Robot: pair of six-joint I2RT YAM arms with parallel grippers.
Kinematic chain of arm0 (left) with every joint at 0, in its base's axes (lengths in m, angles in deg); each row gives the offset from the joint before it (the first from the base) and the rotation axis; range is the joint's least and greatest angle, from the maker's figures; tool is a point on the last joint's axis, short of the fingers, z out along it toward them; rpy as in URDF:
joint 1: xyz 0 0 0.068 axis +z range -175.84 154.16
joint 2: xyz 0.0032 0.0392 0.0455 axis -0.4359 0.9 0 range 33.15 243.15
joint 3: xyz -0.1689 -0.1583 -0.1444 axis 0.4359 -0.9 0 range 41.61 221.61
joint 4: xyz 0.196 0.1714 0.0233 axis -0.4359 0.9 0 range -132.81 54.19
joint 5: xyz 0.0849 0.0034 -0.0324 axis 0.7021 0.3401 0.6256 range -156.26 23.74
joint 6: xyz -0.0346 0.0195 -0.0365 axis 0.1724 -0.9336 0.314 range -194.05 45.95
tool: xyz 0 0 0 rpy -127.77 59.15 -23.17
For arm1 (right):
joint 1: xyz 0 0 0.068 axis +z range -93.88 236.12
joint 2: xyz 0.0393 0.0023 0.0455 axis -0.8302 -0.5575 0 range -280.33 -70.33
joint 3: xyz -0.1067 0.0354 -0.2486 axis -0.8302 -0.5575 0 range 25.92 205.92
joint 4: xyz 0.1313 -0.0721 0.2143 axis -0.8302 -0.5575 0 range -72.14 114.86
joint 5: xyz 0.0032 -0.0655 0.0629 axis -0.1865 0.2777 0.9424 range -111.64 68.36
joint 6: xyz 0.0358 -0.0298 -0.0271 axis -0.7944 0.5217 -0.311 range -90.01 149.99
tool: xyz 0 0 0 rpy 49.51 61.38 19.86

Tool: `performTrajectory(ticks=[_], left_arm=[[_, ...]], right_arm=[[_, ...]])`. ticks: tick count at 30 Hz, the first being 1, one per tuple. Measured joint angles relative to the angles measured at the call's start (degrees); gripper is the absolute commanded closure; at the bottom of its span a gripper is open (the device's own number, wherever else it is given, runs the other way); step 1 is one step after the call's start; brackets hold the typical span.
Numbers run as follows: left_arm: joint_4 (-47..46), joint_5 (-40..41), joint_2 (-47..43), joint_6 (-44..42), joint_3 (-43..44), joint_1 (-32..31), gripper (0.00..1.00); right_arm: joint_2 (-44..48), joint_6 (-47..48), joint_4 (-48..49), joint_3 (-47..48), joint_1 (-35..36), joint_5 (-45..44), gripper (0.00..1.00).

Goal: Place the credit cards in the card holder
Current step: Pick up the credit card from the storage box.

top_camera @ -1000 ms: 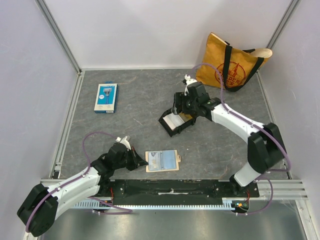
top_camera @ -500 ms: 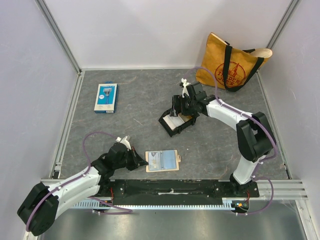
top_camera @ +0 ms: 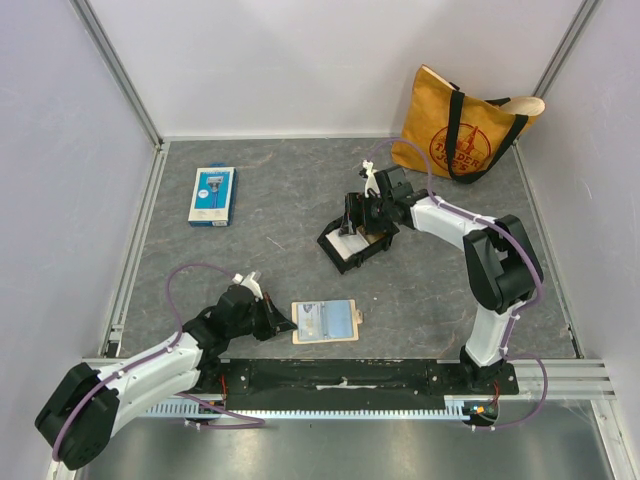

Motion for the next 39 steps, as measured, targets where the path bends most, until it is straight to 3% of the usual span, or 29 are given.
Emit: performTrajectory(ticks=[25, 39], left_arm=[[-1.81, -0.37, 1.66, 0.00, 0.02, 0.00, 0.98], [-2.10, -0.39, 1.92, 0.00, 0.02, 0.00, 0.98]], right_arm=[[-0.42, 0.04, 0.59, 0.24, -1.55, 7.82, 0.31], [-0.39, -0.15, 0.61, 0.20, -2.38, 7.21, 0.61]])
